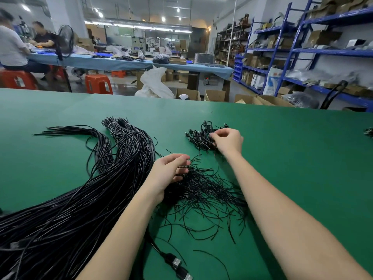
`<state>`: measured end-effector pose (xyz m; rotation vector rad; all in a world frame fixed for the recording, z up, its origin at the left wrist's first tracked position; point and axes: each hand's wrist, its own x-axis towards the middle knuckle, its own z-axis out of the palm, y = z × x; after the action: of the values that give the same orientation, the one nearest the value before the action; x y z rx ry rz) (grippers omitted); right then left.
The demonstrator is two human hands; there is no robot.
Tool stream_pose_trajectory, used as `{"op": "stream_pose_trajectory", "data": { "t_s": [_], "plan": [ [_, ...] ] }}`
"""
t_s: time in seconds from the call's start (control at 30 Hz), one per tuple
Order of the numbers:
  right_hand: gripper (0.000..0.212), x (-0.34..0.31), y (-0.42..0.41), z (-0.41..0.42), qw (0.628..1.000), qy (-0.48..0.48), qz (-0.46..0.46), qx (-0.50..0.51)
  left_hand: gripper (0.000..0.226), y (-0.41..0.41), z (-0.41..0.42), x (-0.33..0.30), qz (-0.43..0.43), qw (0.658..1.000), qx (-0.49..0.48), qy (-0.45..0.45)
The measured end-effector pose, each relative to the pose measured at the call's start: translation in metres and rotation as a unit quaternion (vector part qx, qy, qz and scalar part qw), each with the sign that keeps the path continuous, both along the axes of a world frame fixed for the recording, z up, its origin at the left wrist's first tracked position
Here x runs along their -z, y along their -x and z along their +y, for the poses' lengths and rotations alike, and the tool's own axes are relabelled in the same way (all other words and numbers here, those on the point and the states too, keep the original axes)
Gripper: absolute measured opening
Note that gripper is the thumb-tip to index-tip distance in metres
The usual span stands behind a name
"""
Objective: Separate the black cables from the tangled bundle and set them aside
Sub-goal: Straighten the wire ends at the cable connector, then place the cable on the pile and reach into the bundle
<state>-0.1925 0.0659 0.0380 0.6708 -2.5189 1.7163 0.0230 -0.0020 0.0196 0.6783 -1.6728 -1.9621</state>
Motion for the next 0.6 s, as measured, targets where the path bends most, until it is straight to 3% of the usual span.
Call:
{"op": "stream_pose_trajectory", "data": {
  "t_s": [0.1, 0.3, 0.6],
  "plan": [
    [0.027, 0.006, 0.011, -0.009, 0.990, -0.128, 0.043, -0.036, 0.017, 0.000, 0.000, 0.002, -0.002, 1.000, 0.009, -0.002],
    [0.054, 0.029, 0.014, -0.006, 0.930, -0.340, 0.118, -0.067, 0.018, 0.000, -0.002, 0.000, -0.001, 1.000, 0.016, 0.003],
    [0.067, 0.040, 0.003, -0.001, 0.927, -0.343, 0.112, -0.100, 0.019, 0.000, -0.001, 0.000, -0.014, 1.000, 0.019, 0.010]
  ]
}}
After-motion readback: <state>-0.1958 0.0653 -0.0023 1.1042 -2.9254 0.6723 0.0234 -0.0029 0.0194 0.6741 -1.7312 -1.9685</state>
